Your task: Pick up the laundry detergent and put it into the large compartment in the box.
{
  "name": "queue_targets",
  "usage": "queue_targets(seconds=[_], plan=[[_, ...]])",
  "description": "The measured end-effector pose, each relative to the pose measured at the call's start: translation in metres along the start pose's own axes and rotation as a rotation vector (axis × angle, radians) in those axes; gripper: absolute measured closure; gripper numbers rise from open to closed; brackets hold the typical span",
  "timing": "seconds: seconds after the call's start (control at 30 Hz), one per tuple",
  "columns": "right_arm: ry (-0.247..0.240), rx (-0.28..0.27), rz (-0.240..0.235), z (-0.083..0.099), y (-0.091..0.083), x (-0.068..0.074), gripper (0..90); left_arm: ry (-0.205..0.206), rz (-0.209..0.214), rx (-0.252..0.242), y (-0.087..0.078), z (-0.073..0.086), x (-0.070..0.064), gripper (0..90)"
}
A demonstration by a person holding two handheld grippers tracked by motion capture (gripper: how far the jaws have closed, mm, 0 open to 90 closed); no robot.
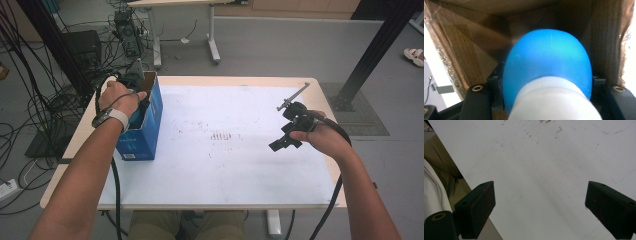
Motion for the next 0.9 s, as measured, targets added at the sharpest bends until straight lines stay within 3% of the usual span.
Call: queue_targets(seconds=[0.9], plan=[[-0.002, 0.002, 0.001, -0.0003, -0.0003, 0.0014, 9.4, 0.013, -0.003, -0.012, -0.0005, 0.0016, 0.0032, 28.5]])
Point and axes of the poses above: each handheld gripper's, and its own axes: y roughly forward along the jaws, z roughly out of its underside, x roughly to its left, the point moved 10 cm from there along y, roughly forward along the jaws, and after that the axes turned 3 degrees about -y, right-handed, at the moved point
